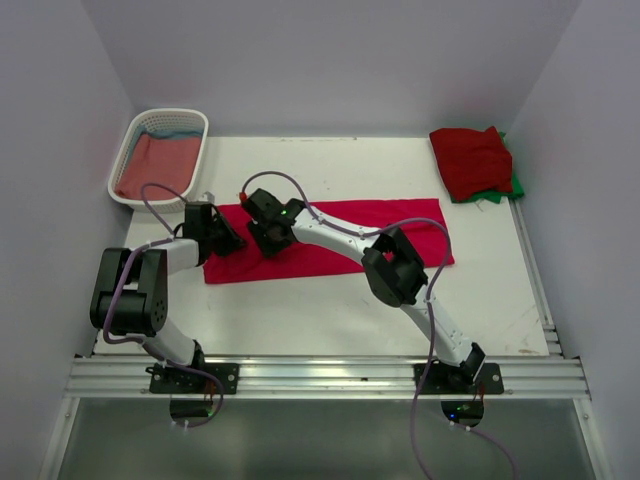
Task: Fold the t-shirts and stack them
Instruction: Rotate the tshirt 90 degrees
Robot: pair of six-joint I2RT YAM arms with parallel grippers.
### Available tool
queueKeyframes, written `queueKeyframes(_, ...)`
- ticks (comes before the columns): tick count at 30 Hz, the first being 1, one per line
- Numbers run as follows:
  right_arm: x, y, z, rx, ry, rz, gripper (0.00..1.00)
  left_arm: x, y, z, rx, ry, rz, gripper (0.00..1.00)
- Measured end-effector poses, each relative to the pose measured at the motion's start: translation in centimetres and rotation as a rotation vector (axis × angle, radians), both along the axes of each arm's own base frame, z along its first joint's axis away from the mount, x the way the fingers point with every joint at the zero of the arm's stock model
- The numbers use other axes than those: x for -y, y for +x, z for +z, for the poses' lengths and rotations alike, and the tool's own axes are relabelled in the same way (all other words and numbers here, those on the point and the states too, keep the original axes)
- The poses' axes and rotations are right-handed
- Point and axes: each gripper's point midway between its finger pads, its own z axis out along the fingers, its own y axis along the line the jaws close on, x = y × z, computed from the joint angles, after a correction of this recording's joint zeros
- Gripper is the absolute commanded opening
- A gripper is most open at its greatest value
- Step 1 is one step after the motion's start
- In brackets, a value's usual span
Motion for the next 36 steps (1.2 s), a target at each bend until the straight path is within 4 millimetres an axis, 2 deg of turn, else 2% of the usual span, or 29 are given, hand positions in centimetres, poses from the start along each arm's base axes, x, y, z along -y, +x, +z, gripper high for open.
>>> queueKeyframes(4, 0.0, 0.0, 0.0, 0.0, -0.001, 0.0, 0.32, -0.1, 0.0, 0.0, 0.0, -0.002, 0.002, 0.0)
queueKeyframes(12, 0.0, 0.0, -0.1, -0.001, 0.0, 0.0, 0.33, -0.1, 0.0, 0.0, -0.001, -0.005, 0.001, 0.0)
queueKeyframes(18, -0.1, 0.1, -1.2, -0.008, -0.009, 0.0, 0.33, -0.1, 0.0, 0.0, -0.001, -0.005, 0.001, 0.0)
queueKeyframes(21, -0.5, 0.3, -1.1, -0.003, -0.001, 0.0, 0.32, -0.1, 0.0, 0.0, -0.001, -0.005, 0.002, 0.0)
queueKeyframes(24, -0.7, 0.4, -1.2, -0.002, 0.002, 0.0, 0.27, -0.1, 0.0, 0.0, -0.001, -0.005, 0.002, 0.0)
queueKeyframes(28, -0.8, 0.5, -1.2, 0.0, 0.007, -0.003, 0.06, -0.3, 0.0, 0.0, -0.001, -0.005, 0.005, 0.0)
queueKeyframes(31, -0.9, 0.6, -1.1, 0.002, 0.011, -0.003, 0.01, -0.3, 0.0, 0.0, -0.001, -0.005, 0.005, 0.0)
queueKeyframes(36, -0.9, 0.6, -1.2, 0.004, 0.012, -0.003, 0.0, -0.3, 0.0, 0.0, -0.001, -0.005, 0.005, 0.0)
